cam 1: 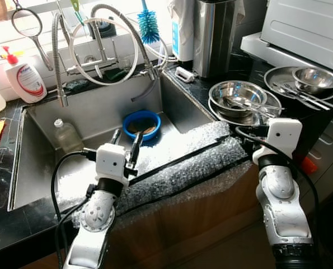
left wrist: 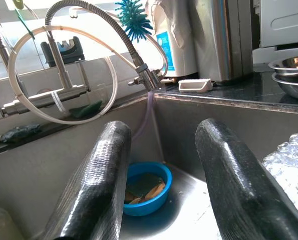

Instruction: Kitchen organization

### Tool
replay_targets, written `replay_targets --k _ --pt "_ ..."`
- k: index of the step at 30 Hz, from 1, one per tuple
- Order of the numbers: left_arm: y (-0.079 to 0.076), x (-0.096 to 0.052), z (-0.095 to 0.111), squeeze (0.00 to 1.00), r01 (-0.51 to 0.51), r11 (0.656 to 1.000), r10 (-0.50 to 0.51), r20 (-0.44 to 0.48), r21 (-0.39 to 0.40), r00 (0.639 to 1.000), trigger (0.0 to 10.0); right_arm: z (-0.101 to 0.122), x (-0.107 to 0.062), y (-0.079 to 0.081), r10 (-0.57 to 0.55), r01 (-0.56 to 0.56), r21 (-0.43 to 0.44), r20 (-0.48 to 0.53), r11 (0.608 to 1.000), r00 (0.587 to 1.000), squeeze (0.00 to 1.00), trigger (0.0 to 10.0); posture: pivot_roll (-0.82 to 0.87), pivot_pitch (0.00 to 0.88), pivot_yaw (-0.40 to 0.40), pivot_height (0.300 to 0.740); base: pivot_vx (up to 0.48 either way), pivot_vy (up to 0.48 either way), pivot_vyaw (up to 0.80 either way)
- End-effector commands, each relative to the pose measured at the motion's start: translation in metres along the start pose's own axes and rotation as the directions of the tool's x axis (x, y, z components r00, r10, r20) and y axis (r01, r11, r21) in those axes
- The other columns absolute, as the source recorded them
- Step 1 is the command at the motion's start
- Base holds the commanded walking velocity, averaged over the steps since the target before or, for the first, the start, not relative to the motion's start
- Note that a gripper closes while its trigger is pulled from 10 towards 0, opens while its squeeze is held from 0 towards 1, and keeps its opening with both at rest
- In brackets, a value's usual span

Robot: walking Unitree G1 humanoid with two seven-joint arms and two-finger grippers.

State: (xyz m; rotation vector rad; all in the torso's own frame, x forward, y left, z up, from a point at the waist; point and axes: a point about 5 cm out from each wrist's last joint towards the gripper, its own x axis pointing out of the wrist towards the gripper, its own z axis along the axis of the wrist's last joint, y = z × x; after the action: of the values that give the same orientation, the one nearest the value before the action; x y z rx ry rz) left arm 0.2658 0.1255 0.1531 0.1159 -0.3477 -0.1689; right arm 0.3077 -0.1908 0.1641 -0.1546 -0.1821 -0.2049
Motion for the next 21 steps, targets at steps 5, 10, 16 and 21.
replay_targets --k 5,10,16,21 --pt "0.002 -0.001 -0.001 0.00 0.001 1.000 -0.001 -0.011 0.015 1.000 10.0 0.003 0.003 0.005 0.010 -0.011 0.017 0.004 1.000 1.000 0.00 0.0 -0.19 0.000 0.101 0.740 0.000 0.000 0.00" --pt "0.002 -0.001 -0.001 0.00 -0.001 1.000 0.001 -0.010 0.016 1.000 10.0 0.005 0.004 0.006 0.012 -0.012 0.024 0.014 1.000 1.000 0.00 0.0 -0.19 0.000 0.100 0.740 0.000 0.000 0.00" --pt "0.002 -0.001 -0.001 0.00 -0.004 1.000 0.004 -0.008 0.018 1.000 10.0 0.011 0.005 0.010 0.031 -0.034 0.056 0.054 0.998 0.998 0.00 0.0 -0.19 0.000 0.099 0.740 0.000 0.000 0.00" --pt "0.003 -0.001 -0.001 0.00 -0.006 1.000 0.006 -0.009 0.019 1.000 10.0 0.016 0.006 0.014 0.048 -0.053 0.066 0.080 0.996 0.996 0.00 9.7 -0.18 0.000 0.098 0.740 0.000 0.000 0.00"
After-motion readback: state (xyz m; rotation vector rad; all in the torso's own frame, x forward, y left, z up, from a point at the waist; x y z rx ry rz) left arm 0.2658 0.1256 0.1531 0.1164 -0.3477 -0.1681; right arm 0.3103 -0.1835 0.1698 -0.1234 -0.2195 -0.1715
